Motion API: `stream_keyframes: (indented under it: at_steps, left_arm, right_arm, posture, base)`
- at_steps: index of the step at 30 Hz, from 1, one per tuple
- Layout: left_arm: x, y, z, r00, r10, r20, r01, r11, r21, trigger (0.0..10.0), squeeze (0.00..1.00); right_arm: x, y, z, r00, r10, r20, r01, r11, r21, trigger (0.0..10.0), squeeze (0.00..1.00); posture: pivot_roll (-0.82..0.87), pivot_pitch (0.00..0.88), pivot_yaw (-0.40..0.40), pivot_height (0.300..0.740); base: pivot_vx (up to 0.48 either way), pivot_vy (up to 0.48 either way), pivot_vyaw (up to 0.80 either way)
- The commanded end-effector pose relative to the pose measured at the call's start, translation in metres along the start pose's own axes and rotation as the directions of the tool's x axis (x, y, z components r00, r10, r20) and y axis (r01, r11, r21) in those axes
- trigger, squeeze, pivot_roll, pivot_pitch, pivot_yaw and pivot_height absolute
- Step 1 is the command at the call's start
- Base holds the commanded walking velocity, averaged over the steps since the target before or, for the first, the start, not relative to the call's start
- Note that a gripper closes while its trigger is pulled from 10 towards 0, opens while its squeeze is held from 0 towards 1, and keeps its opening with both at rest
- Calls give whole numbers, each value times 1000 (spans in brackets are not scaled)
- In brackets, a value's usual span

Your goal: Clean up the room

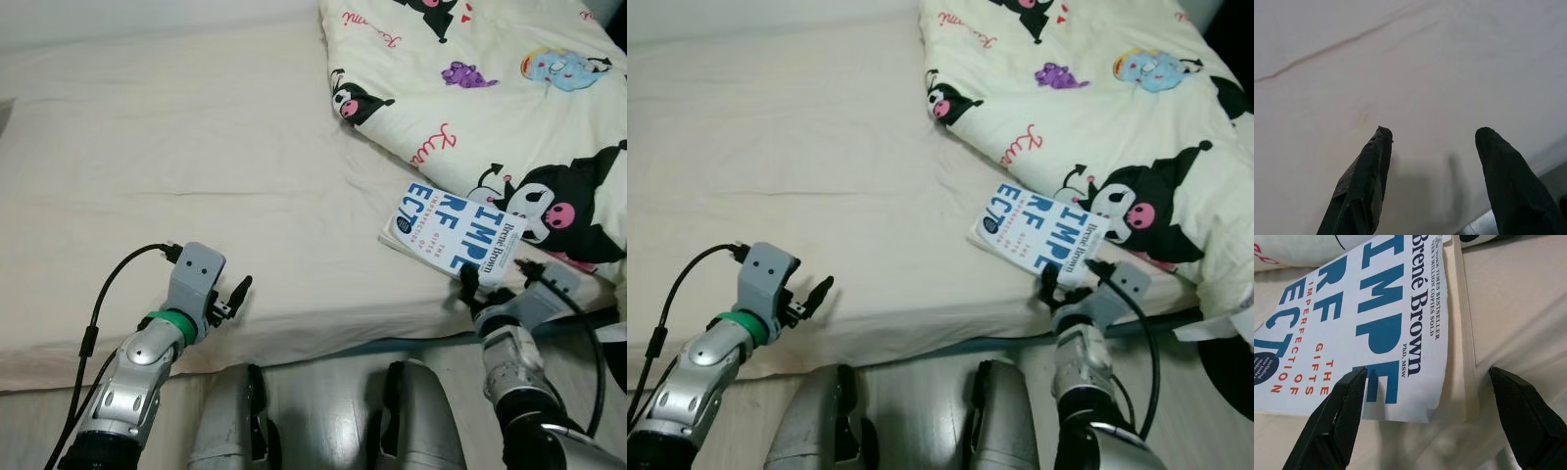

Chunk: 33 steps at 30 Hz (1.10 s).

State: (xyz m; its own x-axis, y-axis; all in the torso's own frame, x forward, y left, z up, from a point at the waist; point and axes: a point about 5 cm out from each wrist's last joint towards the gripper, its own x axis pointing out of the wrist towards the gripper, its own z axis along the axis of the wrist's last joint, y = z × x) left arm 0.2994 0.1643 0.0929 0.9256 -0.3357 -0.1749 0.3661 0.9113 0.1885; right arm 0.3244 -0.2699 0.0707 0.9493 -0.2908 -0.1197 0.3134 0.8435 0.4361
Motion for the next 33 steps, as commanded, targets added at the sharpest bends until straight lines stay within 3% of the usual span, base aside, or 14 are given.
stream_keyframes:
  at_steps: [1, 8, 9, 13, 14, 16, 20, 22, 24, 25, 28, 31, 33]
  left_arm:
    - [-6, 3, -7, 999, -3, -42, 4, 1000, 16, 10000, 0]
    - [-9, 4, -6, 999, -6, -50, 8, 1000, 27, 10000, 0]
    - [-10, 5, -6, 998, -6, -55, 7, 1000, 31, 10000, 0]
    - [-11, 5, -6, 998, -6, -59, 8, 999, 33, 10000, 0]
    - [-11, 5, -6, 998, -6, -59, 8, 999, 33, 10000, 0]
    - [-11, 5, -4, 998, -11, -59, 13, 999, 38, 10000, 0]
    - [-12, 5, -2, 998, -16, -62, 18, 999, 43, 10000, 0]
    - [-12, 5, -2, 998, -16, -62, 18, 999, 43, 10000, 0]
    - [-13, 6, -2, 998, -17, -66, 20, 999, 46, 10000, 0]
    - [-13, 6, -2, 998, -17, -66, 20, 999, 46, 10000, 0]
    - [-15, 7, -2, 997, -17, -73, 21, 998, 57, 10000, 0]
    - [-16, 8, -2, 997, -15, -76, 19, 998, 59, 10000, 0]
    - [-18, 10, -2, 997, -6, -82, 11, 998, 60, 10000, 0]
  right_arm:
    - [-2, 2, -7, 999, 30, -26, -29, 999, 35, 10000, 0]
    - [-2, 18, -17, 986, 154, -64, -146, 984, 105, 10000, 0]
    - [-1, 27, -16, 975, 216, -43, -208, 968, 144, 10000, 0]
    - [0, 34, -15, 966, 258, -21, -248, 946, 208, 10000, 0]
    - [0, 34, -15, 966, 258, -21, -248, 946, 208, 10000, 0]
    - [-1, 32, -20, 973, 229, -22, -211, 927, 311, 10000, 0]
    - [-4, 26, -27, 986, 166, -31, -137, 893, 428, 10000, 0]
    - [-4, 26, -27, 986, 166, -31, -137, 893, 428, 10000, 0]
    - [-4, 22, -27, 990, 140, -13, -115, 857, 503, 10000, 0]
    - [-4, 22, -27, 990, 140, -13, -115, 857, 503, 10000, 0]
    - [-2, 27, -21, 982, 178, 59, -177, 774, 608, 10000, 0]
    - [-1, 30, -19, 976, 204, 74, -205, 759, 618, 10000, 0]
    - [3, 32, -11, 965, 240, 105, -251, 729, 637, 10000, 0]
  posture:
    - [160, 249, 195, 596]
    - [172, 243, 203, 596]
    - [176, 237, 207, 596]
    - [178, 232, 210, 596]
    - [178, 232, 210, 596]
    - [190, 229, 217, 596]
    - [198, 232, 228, 596]
    - [198, 232, 228, 596]
    - [202, 237, 235, 596]
    - [202, 237, 235, 596]
    - [217, 245, 245, 596]
    - [222, 249, 246, 596]
    - [236, 261, 246, 596]
  base:
    - [0, 0, 0]
    - [0, 0, 0]
    - [0, 0, 0]
    - [0, 0, 0]
    - [0, 0, 0]
    - [0, 0, 0]
    - [0, 0, 0]
    - [0, 0, 0]
    - [0, 0, 0]
    - [0, 0, 0]
    - [0, 0, 0]
    - [0, 0, 0]
    - [0, 0, 0]
